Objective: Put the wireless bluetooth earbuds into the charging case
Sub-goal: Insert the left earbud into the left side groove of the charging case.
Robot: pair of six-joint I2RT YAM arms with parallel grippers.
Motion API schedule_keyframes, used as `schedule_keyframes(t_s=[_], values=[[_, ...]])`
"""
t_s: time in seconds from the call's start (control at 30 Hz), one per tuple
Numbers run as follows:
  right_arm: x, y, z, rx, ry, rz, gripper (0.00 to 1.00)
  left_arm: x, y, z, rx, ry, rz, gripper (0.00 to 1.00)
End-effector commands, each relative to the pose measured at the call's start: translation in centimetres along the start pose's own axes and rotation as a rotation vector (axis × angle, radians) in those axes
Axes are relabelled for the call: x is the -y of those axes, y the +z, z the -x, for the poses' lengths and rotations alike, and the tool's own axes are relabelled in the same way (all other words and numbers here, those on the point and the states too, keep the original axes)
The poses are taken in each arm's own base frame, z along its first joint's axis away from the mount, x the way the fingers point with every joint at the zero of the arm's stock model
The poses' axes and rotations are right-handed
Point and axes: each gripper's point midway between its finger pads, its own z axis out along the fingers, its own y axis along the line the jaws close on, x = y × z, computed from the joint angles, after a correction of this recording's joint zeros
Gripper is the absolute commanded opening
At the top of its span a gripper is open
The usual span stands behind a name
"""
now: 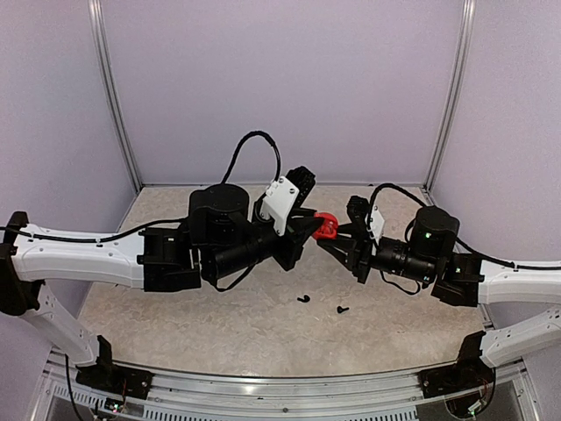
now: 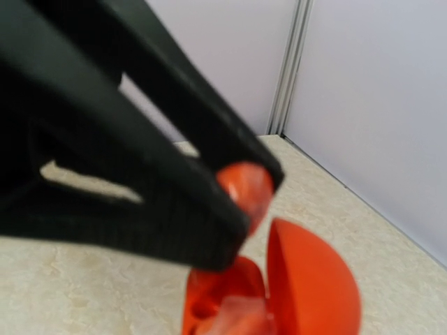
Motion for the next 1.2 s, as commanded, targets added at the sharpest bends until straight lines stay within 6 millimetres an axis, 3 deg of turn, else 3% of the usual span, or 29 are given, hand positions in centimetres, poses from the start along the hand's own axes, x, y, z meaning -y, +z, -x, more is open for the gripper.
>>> schedule_keyframes(t_s=[0.0, 0.47, 0.73, 1.17], values=[[-0.2, 0.1, 1.9, 0.055, 0.008, 0.011, 0.0, 0.2, 0.5, 0.8, 0.012, -0.003, -0.002, 0.08], [0.7, -0.1, 2.3, 0.069, 0.016, -0.041, 0.0, 1.3, 1.0, -0.4, -0.018, -0.041, -0.049, 0.07], [0.5, -0.2, 2.4, 0.078, 0.01, -0.033, 0.0, 1.1, 1.2, -1.1, -0.051, -0.056, -0.042, 0.21], [0.2, -0.1, 1.7, 0.062, 0.017, -0.021, 0.0, -0.2, -0.2, 0.4, 0.003, -0.078, -0.054, 0.34]])
